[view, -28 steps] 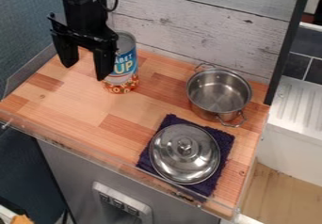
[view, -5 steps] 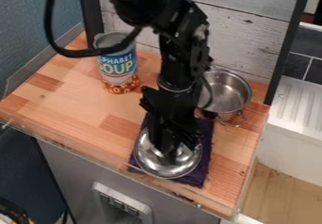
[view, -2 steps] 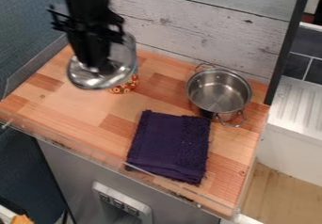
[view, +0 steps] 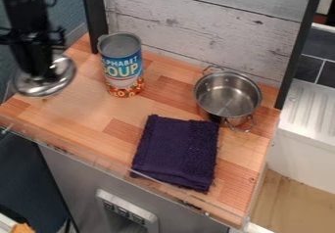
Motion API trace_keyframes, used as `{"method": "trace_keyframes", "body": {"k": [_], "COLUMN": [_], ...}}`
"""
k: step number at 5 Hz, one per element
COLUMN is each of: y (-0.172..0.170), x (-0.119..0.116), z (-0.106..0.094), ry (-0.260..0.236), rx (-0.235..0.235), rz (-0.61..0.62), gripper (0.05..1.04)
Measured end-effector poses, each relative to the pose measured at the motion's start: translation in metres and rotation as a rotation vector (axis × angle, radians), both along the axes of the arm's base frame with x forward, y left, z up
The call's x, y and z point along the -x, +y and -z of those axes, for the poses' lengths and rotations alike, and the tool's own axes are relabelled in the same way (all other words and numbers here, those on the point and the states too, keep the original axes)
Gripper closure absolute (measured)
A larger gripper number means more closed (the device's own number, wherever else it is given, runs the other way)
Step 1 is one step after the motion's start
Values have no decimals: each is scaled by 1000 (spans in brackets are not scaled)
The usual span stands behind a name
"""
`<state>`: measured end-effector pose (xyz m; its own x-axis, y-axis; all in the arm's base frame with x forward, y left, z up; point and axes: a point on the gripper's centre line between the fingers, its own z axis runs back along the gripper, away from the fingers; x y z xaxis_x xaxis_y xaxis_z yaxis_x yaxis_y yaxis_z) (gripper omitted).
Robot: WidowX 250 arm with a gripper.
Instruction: Pick up the cover of the silver pan and place it to the bottom left side of the table
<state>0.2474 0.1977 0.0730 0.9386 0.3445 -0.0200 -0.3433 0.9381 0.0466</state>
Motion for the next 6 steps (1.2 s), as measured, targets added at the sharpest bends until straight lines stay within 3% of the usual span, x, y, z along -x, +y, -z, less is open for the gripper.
{"method": "trace_keyframes", "body": {"k": [2, 4, 5, 6], "y": [26, 24, 16, 16], "x": [-4, -6, 1, 1], "z": [52, 60, 49, 3], "ry": [58, 61, 49, -64], "rx": [-33, -26, -23, -113], "rz": [-86, -58, -21, 34], "gripper": [802, 761, 467, 166]}}
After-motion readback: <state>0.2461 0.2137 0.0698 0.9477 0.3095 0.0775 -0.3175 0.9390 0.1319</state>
